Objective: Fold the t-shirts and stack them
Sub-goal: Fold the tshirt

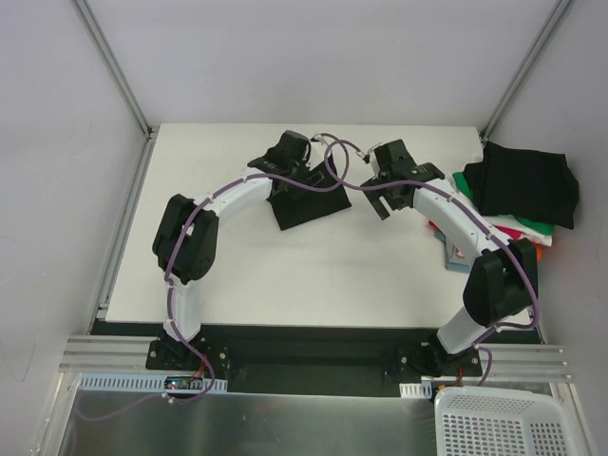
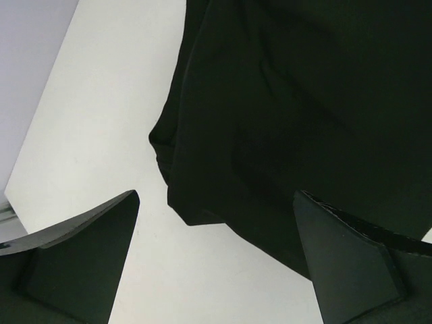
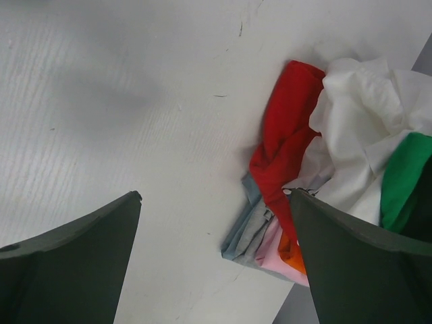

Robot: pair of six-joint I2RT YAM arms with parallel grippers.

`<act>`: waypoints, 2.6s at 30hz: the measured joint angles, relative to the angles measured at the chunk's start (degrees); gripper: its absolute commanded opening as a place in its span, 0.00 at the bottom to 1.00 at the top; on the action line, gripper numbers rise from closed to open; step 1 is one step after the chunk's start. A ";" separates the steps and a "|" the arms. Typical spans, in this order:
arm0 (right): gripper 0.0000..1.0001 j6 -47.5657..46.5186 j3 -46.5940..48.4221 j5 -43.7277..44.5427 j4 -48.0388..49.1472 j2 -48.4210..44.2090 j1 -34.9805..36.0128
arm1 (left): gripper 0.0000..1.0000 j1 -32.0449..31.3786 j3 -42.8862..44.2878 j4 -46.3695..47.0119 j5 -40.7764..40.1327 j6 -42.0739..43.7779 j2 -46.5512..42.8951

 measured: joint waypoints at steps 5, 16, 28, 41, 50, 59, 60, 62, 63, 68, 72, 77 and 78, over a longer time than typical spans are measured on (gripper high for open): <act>0.96 -0.79 -0.07 2.38 0.28 1.51 -0.17 | 0.99 0.02 -0.11 -0.33 4.59 -1.05 -0.26; 0.96 -1.95 -1.38 5.03 1.86 1.51 -0.48 | 0.99 0.92 0.33 -6.62 10.25 -1.92 -0.79; 0.96 -1.99 -2.97 4.70 1.81 0.61 -0.48 | 0.99 4.66 11.61 -12.04 11.39 -0.44 9.94; 0.96 -1.95 -3.43 2.80 1.20 0.02 -0.48 | 0.99 5.29 12.46 -18.25 17.57 -0.61 12.44; 0.96 -1.86 -3.43 1.90 -0.02 -1.27 -0.04 | 0.99 5.29 16.44 -22.25 19.02 -0.55 15.41; 0.96 -1.73 -3.41 1.75 -2.34 -5.88 2.27 | 0.99 5.29 20.55 -24.63 18.47 -0.46 18.49; 0.96 -1.73 -3.41 1.73 -2.56 -6.14 2.49 | 0.99 5.29 21.05 -24.94 18.36 -0.42 18.80; 0.96 -1.73 -3.41 1.73 -3.04 -6.84 2.89 | 0.99 5.29 21.57 -25.35 18.27 -0.37 19.26; 0.96 -1.73 -3.41 1.73 -3.19 -7.06 3.02 | 0.99 5.29 21.73 -25.46 18.27 -0.37 19.34; 0.96 -1.75 -3.43 1.92 -3.69 -7.98 3.15 | 0.99 5.29 21.40 -25.40 18.25 -0.33 19.37; 0.96 -1.75 -3.82 1.90 -3.74 -8.00 3.15 | 0.99 5.29 18.71 -23.89 17.92 -0.22 18.01; 0.96 -1.75 -4.46 1.90 -3.85 -8.00 3.15 | 0.99 5.29 13.22 -22.25 17.00 0.07 14.71; 0.96 -1.73 -4.59 1.88 -3.85 -8.00 3.15 | 0.99 5.29 12.04 -22.27 16.92 0.09 13.99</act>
